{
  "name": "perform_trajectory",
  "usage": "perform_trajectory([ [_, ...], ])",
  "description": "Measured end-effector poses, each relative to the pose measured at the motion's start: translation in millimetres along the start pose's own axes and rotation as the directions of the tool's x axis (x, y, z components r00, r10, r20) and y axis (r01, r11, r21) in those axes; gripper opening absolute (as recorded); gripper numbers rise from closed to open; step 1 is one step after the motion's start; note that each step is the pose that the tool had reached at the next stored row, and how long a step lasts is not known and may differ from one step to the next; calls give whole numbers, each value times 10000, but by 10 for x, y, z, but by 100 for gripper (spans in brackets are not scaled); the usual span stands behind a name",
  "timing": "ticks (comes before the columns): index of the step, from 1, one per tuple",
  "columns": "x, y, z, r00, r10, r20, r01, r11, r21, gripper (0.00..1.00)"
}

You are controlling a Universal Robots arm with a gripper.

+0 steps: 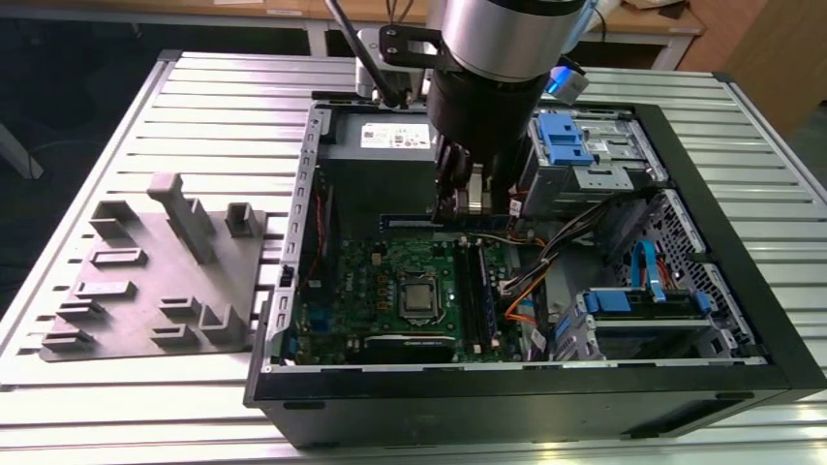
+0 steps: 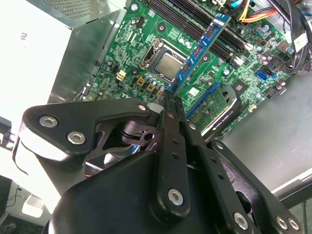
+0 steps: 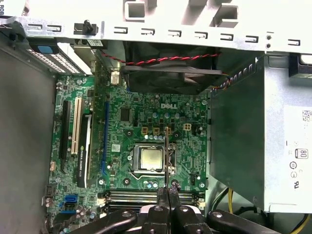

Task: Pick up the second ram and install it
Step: 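Insert the second ram into the second slot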

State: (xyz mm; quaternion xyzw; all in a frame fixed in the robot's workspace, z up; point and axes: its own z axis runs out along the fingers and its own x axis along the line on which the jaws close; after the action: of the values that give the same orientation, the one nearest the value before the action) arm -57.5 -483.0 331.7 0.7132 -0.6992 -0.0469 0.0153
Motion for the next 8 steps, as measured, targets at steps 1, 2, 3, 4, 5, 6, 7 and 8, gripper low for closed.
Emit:
perform_trajectory([
  [1,0,0,0,10000,1,0,-1,10000,0,8],
  [2,0,0,1,10000,43,4,-43,10000,1,8],
  [3,0,0,1,9999,165,15,-165,9999,7,8],
  [4,0,0,2,9995,318,29,-318,9995,14,8],
  [5,0,-1,2,9989,476,42,-476,9989,21,8],
  [6,0,0,2,9978,660,59,-660,9978,28,8],
  [7,0,-1,2,9965,830,72,-830,9965,35,8],
  [8,0,-1,2,9950,1000,85,-1000,9950,41,8],
])
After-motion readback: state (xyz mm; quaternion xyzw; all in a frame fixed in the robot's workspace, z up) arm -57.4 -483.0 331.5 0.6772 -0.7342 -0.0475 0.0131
